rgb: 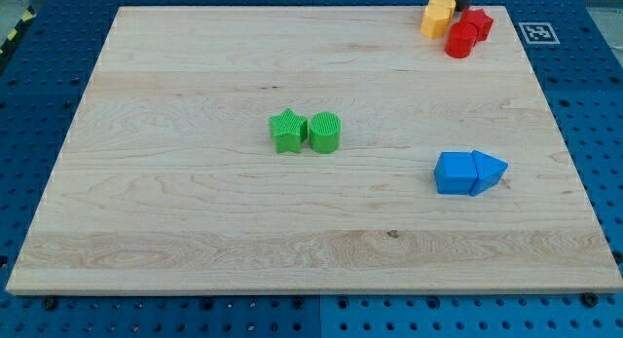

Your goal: Push the red blocks parallel to the top of the blue blocks

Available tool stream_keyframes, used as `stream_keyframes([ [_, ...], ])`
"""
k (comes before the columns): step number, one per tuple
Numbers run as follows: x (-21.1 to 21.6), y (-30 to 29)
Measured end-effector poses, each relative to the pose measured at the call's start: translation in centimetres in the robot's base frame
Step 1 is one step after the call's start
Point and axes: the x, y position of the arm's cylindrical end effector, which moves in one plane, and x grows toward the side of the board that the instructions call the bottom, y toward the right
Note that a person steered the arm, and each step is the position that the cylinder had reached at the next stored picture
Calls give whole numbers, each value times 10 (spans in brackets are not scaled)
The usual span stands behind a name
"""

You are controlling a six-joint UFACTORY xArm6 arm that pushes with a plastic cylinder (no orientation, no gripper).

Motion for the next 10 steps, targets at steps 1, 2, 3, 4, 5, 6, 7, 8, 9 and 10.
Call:
stream_keyframes([
  [1, 11, 0],
  [2, 21, 0],
  [3, 25, 0],
  [4, 28, 9],
  [5, 30, 27],
  [6, 32, 32],
  [7, 33, 35],
  [8, 41, 28],
  [9, 59, 10],
  [10, 71, -10],
])
